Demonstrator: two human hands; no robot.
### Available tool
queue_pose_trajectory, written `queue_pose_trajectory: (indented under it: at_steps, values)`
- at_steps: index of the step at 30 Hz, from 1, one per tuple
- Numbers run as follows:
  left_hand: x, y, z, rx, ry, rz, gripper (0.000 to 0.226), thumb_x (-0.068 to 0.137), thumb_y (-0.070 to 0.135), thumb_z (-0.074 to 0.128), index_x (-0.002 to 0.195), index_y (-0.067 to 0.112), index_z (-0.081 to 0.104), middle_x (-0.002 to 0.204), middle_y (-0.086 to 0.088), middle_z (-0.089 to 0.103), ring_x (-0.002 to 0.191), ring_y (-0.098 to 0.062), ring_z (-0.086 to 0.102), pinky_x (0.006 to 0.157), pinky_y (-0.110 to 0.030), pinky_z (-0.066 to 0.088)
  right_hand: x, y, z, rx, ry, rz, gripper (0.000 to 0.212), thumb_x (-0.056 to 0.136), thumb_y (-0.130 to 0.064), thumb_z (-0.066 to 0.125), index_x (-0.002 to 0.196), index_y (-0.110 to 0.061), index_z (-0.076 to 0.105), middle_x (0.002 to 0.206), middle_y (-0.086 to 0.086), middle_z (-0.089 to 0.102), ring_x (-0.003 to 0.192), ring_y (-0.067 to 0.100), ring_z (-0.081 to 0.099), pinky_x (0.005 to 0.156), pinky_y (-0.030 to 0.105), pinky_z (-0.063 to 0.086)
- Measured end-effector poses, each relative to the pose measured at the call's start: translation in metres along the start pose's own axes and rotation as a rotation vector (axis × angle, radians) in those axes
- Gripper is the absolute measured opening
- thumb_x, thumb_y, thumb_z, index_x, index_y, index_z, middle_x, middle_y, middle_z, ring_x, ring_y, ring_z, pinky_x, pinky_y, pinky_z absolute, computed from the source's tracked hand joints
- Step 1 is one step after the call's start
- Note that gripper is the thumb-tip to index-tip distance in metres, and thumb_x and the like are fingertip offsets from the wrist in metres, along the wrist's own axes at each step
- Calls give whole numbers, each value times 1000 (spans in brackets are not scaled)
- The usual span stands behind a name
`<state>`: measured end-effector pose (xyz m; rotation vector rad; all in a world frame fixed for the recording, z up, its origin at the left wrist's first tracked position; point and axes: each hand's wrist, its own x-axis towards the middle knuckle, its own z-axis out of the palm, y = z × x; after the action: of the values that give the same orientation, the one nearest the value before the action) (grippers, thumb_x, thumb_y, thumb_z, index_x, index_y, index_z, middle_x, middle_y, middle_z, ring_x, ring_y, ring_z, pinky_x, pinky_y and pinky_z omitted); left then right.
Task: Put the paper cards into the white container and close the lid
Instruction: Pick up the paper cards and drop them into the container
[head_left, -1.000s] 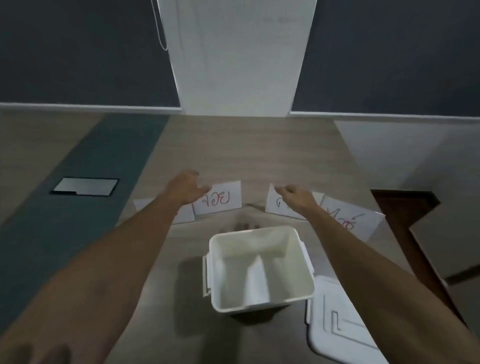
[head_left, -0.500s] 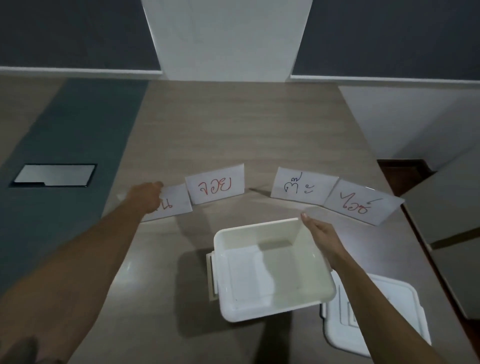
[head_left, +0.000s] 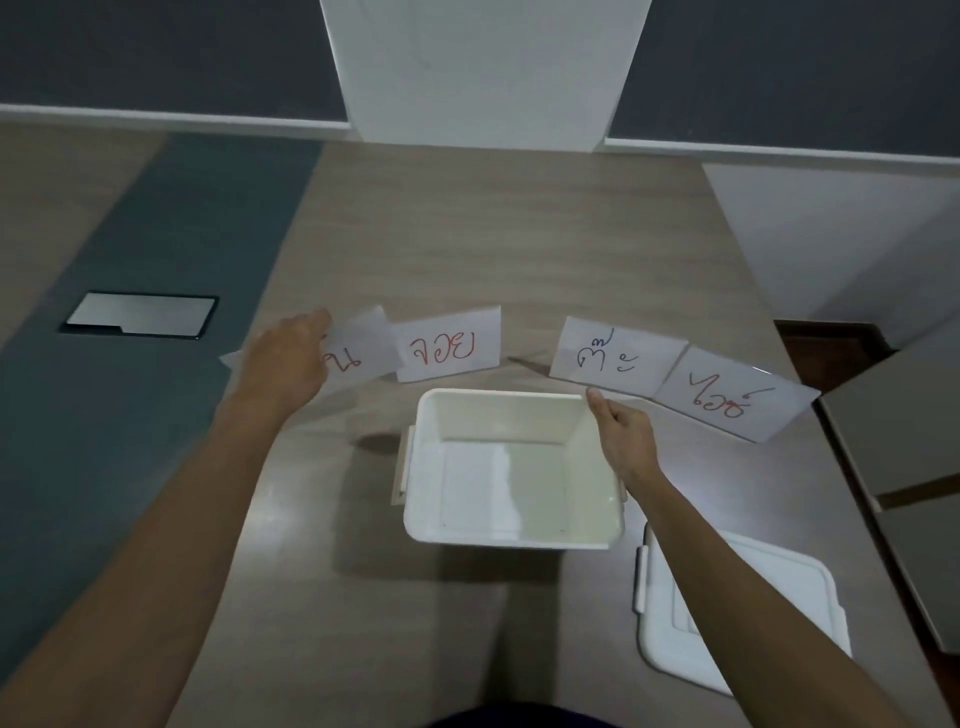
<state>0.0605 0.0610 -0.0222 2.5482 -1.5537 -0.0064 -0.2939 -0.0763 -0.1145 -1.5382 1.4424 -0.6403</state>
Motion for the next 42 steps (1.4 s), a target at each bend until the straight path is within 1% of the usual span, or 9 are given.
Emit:
queue_pose_trajectory:
  at_steps: [8, 10, 13, 17, 20, 23, 32, 36, 42]
  values:
    - [-54, 135, -51, -154, 87, 219, 25, 77, -6, 52, 94, 11, 51, 97, -15, 62, 93, -38, 56, 76, -39, 36, -3, -3, -1, -12, -5, -2, 58, 96, -50, 53, 52, -16, 34, 46, -9, 30, 47, 8, 29, 55, 28, 28]
    - [-71, 168, -37, -119, 1, 302, 27, 77, -4, 51, 97, 14, 50, 100, -8, 62, 97, -34, 55, 80, -40, 35, -4, -3, -4, 39, -17, 34, 64, 95, -51, 53, 56, -1, 51, 48, 7, 51, 49, 14, 44, 58, 32, 37]
    - [-95, 191, -2, -75, -145, 365, 27, 81, 1, 52, 104, 16, 51, 105, -4, 63, 96, -27, 56, 85, -38, 38, -3, -1, -3, 78, -30, 27, 68, 95, -53, 52, 99, 14, 65, 102, 31, 68, 94, 39, 66, 85, 47, 52]
    - [-115, 190, 48, -29, -377, 377, 23, 96, 29, 39, 108, 15, 53, 111, -8, 65, 98, -27, 58, 92, -41, 39, -3, -1, -6, 76, -34, 13, 87, 83, -73, 47, 78, 12, 63, 65, 12, 60, 64, 21, 56, 70, 35, 45]
    - [-127, 183, 68, -151, -662, 278, 57, 95, 57, 16, 90, 15, 54, 101, -10, 65, 93, -29, 59, 90, -44, 41, 0, 1, -2, 42, -9, 7, 69, 94, -54, 52, 85, 13, 65, 76, 29, 65, 67, 28, 60, 67, 33, 42]
    - [-130, 181, 71, -256, -842, 235, 61, 93, 63, 12, 77, 16, 48, 89, -8, 58, 86, -28, 56, 85, -42, 44, 4, 1, 0, 2, -11, 0, 69, 95, -53, 51, 67, 10, 54, 56, 12, 42, 56, 20, 41, 63, 30, 35]
    - [26, 140, 61, -453, 82, 161, 26, 84, 38, 62, 99, 16, 62, 102, -6, 61, 99, -26, 56, 82, -37, 46, 9, 6, 2, -88, -9, -60, 57, 98, -48, 51, 55, -17, 29, 54, -1, 26, 52, 13, 28, 53, 30, 26]
    - [102, 107, 83, -94, -165, 4, 66, 81, 41, 69, 135, 11, 46, 138, -17, 48, 127, -36, 41, 105, -42, 35, 10, 9, 4, -99, -12, -80, 57, 98, -46, 51, 54, -19, 28, 53, -5, 25, 50, 8, 26, 51, 25, 24]
    - [115, 96, 98, -84, -407, -20, 38, 94, 21, 49, 132, 17, 53, 130, -21, 59, 117, -38, 56, 93, -40, 46, 13, 12, 3, -65, -1, -119, 55, 99, -42, 52, 56, -16, 30, 55, -4, 24, 50, 8, 26, 48, 21, 24]
